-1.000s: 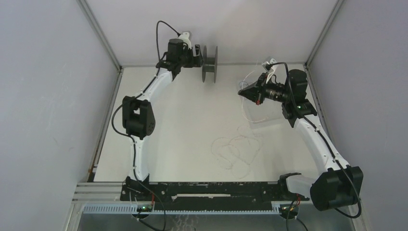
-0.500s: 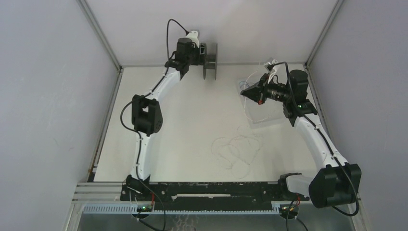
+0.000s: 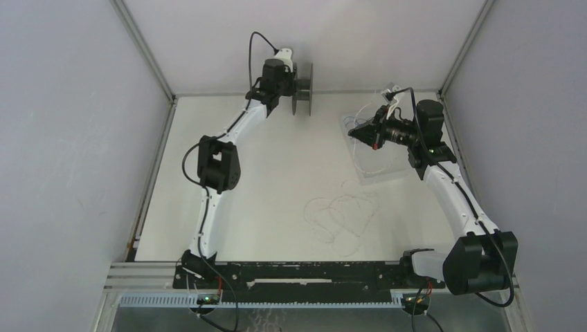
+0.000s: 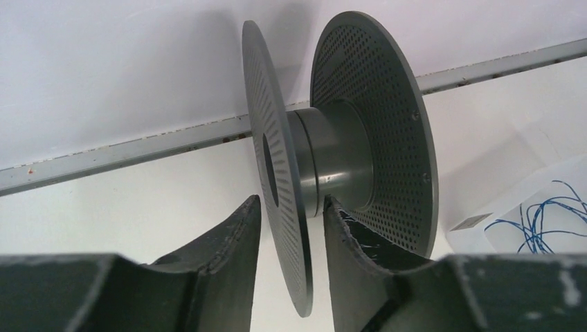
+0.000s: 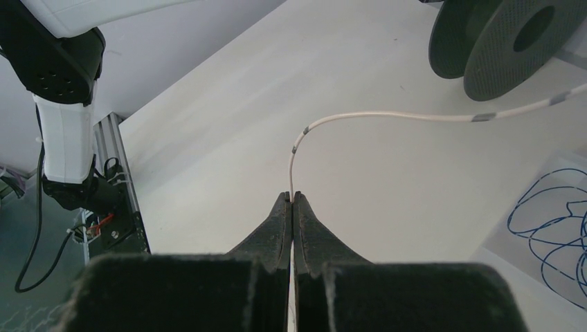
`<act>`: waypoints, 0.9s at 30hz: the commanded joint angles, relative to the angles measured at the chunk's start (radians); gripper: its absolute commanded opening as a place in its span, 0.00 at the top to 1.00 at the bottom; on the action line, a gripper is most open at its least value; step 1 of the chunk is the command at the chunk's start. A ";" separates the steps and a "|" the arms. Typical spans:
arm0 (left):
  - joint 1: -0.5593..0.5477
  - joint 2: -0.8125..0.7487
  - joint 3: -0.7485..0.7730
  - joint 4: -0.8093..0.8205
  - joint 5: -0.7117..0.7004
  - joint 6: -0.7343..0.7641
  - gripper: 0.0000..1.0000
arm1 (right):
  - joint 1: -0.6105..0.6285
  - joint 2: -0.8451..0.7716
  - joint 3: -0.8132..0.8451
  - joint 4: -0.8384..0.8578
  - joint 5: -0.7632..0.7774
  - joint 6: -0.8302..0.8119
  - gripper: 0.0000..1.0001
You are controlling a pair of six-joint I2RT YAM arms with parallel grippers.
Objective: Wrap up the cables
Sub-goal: Pick up the cable reel from the center of the board, then adjust the cable at the center of the board.
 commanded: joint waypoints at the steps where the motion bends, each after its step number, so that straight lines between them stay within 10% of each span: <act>1: -0.013 0.018 0.081 0.065 -0.028 0.002 0.59 | -0.008 0.000 -0.001 0.022 -0.013 -0.022 1.00; 17: -0.014 -0.057 0.039 0.023 -0.078 0.023 1.00 | -0.011 -0.029 -0.001 0.034 -0.013 -0.010 1.00; 27: -0.013 -0.630 -0.681 0.124 -0.094 0.179 1.00 | 0.057 -0.046 0.104 -0.230 0.034 -0.235 1.00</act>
